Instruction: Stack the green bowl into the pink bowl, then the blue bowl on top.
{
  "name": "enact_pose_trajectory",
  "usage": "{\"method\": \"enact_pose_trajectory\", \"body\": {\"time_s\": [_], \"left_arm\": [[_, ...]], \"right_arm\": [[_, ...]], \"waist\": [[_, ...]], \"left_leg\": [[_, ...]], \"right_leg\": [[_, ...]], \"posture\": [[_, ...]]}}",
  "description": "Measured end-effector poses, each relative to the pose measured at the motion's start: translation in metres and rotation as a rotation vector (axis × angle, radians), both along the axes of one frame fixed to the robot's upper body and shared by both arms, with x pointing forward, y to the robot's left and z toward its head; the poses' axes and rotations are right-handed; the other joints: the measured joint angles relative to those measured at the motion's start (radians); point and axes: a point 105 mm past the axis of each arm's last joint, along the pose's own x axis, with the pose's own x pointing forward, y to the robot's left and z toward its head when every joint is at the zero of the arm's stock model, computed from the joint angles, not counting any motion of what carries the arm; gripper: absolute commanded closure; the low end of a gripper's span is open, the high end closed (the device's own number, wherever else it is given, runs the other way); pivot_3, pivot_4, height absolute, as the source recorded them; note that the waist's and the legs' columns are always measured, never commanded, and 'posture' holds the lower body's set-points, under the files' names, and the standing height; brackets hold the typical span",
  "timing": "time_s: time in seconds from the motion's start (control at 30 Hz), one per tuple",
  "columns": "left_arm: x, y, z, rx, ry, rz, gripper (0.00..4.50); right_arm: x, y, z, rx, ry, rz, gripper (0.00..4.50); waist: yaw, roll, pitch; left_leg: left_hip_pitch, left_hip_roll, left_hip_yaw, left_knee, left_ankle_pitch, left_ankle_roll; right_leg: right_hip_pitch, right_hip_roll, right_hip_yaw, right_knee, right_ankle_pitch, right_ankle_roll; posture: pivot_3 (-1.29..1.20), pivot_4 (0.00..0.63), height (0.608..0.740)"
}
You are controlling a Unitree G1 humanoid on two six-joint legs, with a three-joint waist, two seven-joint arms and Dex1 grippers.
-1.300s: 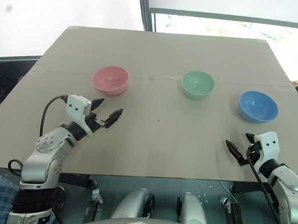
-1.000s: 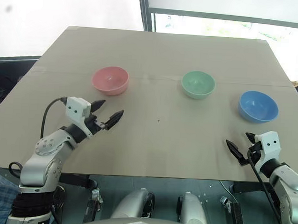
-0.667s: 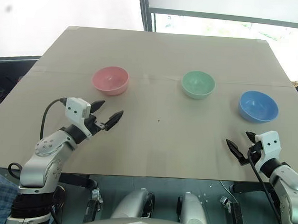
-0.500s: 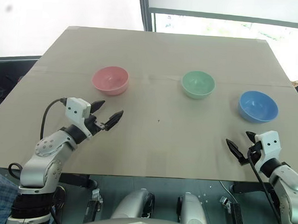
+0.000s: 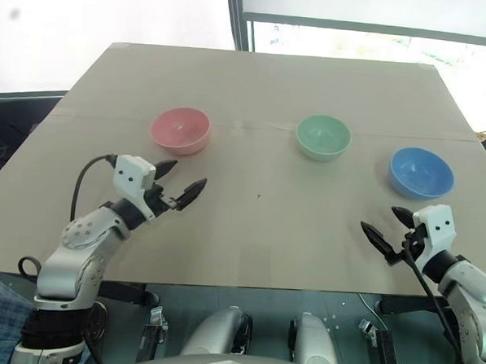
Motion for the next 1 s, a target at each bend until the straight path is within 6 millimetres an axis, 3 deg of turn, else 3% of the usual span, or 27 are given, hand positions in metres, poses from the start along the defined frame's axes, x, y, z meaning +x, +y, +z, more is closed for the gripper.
{"method": "enact_pose_trajectory", "body": {"time_s": [0.13,0.37,0.6,1.0], "left_arm": [[0.017,0.005,0.017,0.083,-0.072,0.082,0.00],[0.052,0.022,0.020,0.194,-0.046,0.199,0.00],[0.063,0.030,0.005,0.261,0.022,0.209,0.00],[0.071,0.021,0.007,0.293,0.012,0.160,0.00]], "right_arm": [[0.000,0.021,0.027,0.005,-0.048,0.101,0.06],[0.010,0.047,0.071,0.020,-0.152,0.174,0.06],[0.007,0.067,0.073,0.022,-0.127,0.230,0.06],[0.008,0.067,0.075,0.005,-0.130,0.221,0.06]], "waist": [[0.000,0.000,0.000],[0.000,-0.002,0.001],[0.001,-0.002,0.001],[-0.001,-0.003,0.001]], "left_leg": [[0.000,0.000,0.000,0.000,0.000,0.000],[-0.001,0.000,0.000,0.000,0.000,0.000],[-0.002,-0.001,0.000,0.000,0.001,-0.001],[-0.002,-0.001,0.000,0.001,0.001,-0.001]], "right_leg": [[0.000,0.000,0.000,0.000,0.000,0.000],[0.000,0.001,-0.001,0.000,0.000,0.000],[-0.001,0.000,-0.001,-0.002,0.000,0.000],[-0.001,0.000,-0.001,-0.001,0.000,0.000]], "posture": [[0.00,0.150,0.740],[0.00,0.150,0.740],[0.00,0.150,0.740],[0.00,0.150,0.740]]}}
